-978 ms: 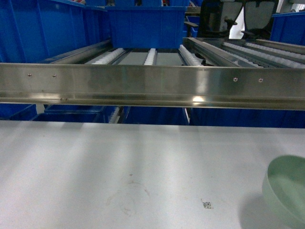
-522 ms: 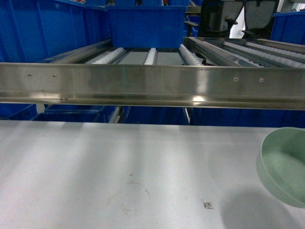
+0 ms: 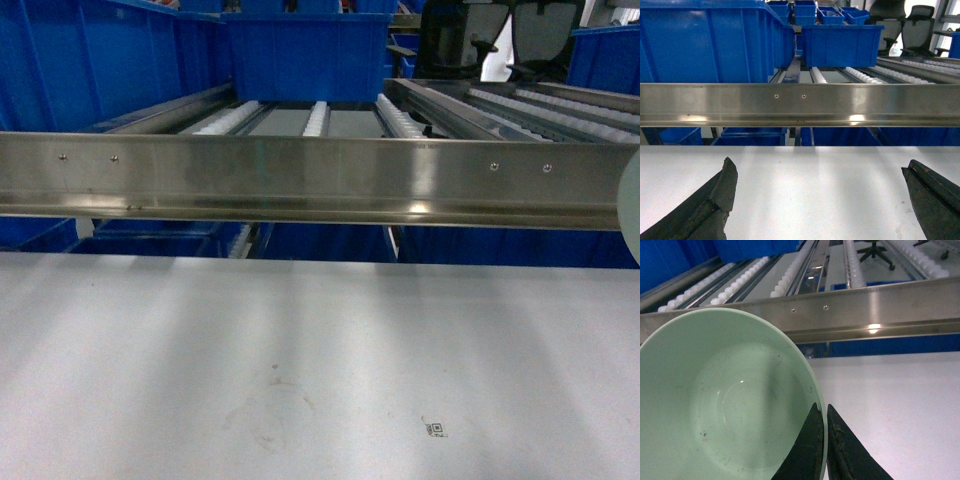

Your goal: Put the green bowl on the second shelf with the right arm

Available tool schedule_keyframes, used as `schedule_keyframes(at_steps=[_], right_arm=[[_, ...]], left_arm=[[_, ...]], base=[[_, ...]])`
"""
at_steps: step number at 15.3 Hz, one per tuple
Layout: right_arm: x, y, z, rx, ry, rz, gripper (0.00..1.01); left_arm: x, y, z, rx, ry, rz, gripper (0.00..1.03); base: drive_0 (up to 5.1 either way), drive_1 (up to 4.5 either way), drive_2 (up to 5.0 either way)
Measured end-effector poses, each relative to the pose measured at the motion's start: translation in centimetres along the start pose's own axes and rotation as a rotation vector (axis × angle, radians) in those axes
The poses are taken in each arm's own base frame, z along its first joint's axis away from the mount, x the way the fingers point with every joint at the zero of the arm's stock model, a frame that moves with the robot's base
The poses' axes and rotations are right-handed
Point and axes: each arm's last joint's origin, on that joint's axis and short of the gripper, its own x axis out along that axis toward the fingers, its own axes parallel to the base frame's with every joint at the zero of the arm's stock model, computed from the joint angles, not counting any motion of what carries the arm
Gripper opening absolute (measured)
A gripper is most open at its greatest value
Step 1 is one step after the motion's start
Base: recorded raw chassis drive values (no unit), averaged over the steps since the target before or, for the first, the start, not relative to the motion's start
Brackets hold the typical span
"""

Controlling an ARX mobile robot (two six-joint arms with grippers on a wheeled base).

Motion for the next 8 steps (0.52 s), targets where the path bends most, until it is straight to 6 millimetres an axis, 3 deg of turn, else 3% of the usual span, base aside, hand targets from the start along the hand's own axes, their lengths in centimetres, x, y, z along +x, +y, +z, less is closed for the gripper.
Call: schedule_keyframes(at_steps=[6,8], right_arm=[[-0.20,0.01,0.15,0.005,-0.013,0.007,0.02],[-0.21,0.01,0.16,0.004,-0.014,0.007,0.02]], left_arm=[[0.00,0.00,0.00,0.000,0.000,0.000,0.98],[0.00,0.00,-0.02,0.000,0.001,-0.001,0.98]], base=[[0.0,0.00,0.0],[-4.9,1.58,3.3]])
